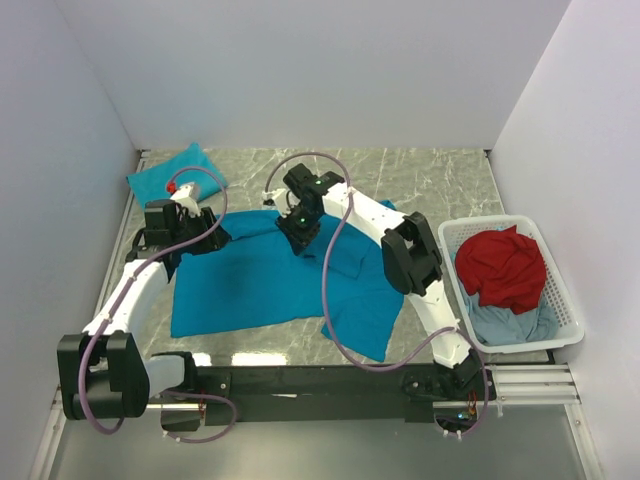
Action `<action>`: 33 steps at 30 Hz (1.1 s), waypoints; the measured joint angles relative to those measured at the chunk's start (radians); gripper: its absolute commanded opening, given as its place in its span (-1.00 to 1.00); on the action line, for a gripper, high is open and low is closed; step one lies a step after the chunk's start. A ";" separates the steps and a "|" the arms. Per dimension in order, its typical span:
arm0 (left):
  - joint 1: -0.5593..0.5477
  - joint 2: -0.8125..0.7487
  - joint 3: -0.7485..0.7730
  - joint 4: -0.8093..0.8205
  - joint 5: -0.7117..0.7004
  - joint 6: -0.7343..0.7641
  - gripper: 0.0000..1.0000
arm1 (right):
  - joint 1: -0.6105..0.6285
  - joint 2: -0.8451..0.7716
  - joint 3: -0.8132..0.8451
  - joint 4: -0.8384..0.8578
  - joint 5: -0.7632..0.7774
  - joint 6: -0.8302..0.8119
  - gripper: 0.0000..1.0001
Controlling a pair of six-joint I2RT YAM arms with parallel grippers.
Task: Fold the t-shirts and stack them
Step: Fold the tshirt
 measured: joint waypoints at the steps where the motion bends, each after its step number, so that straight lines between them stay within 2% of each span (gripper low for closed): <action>1: 0.000 -0.004 0.000 -0.002 -0.007 0.003 0.10 | 0.000 0.005 0.012 -0.002 -0.005 0.007 -0.23; 6: 0.000 -0.055 0.000 -0.018 -0.052 0.007 0.34 | -0.006 0.008 0.026 -0.005 -0.011 0.012 -0.14; 9: 0.000 -0.092 0.000 -0.020 -0.080 0.008 0.40 | -0.055 -0.024 -0.036 0.010 -0.032 0.011 -0.14; 11: 0.000 -0.113 0.000 -0.020 -0.095 0.008 0.40 | -0.119 -0.058 -0.095 0.016 -0.058 0.015 -0.16; 15: 0.000 -0.124 0.000 -0.020 -0.102 0.008 0.38 | -0.325 -0.125 -0.161 0.053 -0.092 0.044 -0.21; 19: 0.000 -0.123 -0.002 -0.020 -0.102 0.008 0.37 | -0.509 -0.148 -0.170 0.108 -0.075 0.088 -0.25; 21: 0.000 -0.123 -0.002 -0.020 -0.102 0.008 0.37 | -0.559 -0.137 -0.154 0.107 -0.046 0.105 -0.23; 28: 0.000 -0.123 -0.002 -0.021 -0.101 0.008 0.36 | -0.575 -0.018 -0.011 0.102 -0.002 0.135 -0.17; 33: 0.000 -0.116 -0.002 -0.021 -0.098 0.009 0.36 | -0.576 0.049 0.030 0.089 0.005 0.151 -0.20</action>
